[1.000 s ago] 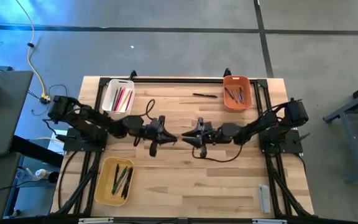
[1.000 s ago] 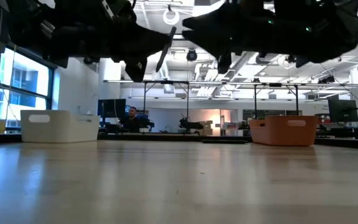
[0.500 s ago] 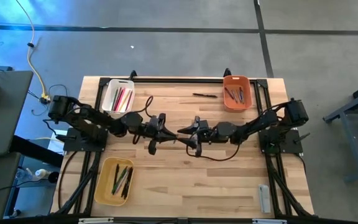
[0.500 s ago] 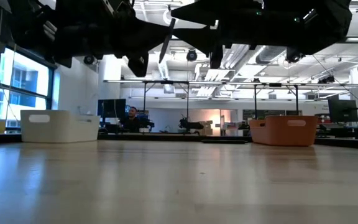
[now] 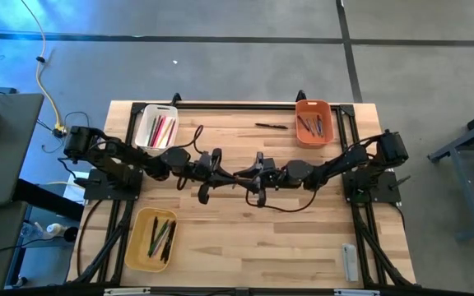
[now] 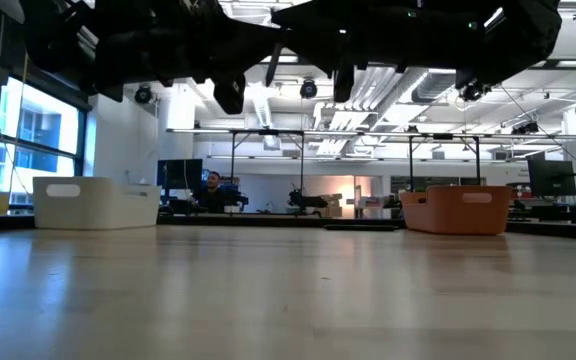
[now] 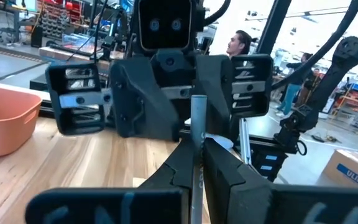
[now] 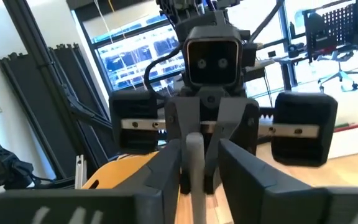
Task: Sort crayons/erasers/pens/pencils in bins
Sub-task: Put the gray crayon into the orange bin
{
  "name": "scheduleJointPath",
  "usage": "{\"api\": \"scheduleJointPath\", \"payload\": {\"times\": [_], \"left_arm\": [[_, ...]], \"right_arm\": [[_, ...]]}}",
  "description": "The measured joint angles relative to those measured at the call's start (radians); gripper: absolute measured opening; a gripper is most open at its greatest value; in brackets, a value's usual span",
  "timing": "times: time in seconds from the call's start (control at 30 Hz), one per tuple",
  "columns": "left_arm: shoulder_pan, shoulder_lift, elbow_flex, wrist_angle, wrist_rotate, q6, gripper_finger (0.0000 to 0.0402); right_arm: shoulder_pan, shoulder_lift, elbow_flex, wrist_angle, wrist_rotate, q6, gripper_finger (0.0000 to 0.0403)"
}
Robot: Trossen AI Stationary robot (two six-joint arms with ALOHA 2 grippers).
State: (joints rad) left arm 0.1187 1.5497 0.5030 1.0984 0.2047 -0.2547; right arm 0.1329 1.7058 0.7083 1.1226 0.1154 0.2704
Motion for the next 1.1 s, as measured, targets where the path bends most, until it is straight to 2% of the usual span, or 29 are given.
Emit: {"api": "scheduleJointPath", "payload": {"times": [0.27, 0.4, 0.5, 0.8, 0.9, 1.1], "left_arm": [[0.0, 0.0, 0.0, -0.011, -0.003, -0.005, 0.0004], [0.0, 0.0, 0.0, -0.011, -0.003, -0.03, 0.0021], [0.005, 0.0, 0.0, -0.011, 0.002, -0.03, 0.0046], [0.049, -0.036, 0.0, -0.063, 0.122, 0.008, 0.0119], [0.048, -0.067, 0.0, -0.086, 0.121, 0.062, 0.0123], [0.042, -0.12, 0.0, -0.152, 0.104, 0.16, 0.0102]], "right_arm": [[0.0, 0.0, 0.005, -0.001, 0.0, -0.01, 0.0031], [0.0, 0.0, 0.005, 0.001, 0.003, -0.025, 0.0008], [0.0, 0.001, 0.005, 0.011, 0.004, -0.028, 0.0009], [0.0, -0.018, 0.005, 0.011, 0.001, -0.089, 0.0016], [-0.001, -0.072, 0.002, -0.055, 0.0, -0.117, 0.0016], [-0.002, -0.256, 0.002, -0.352, 0.055, -0.174, 0.0016]]}}
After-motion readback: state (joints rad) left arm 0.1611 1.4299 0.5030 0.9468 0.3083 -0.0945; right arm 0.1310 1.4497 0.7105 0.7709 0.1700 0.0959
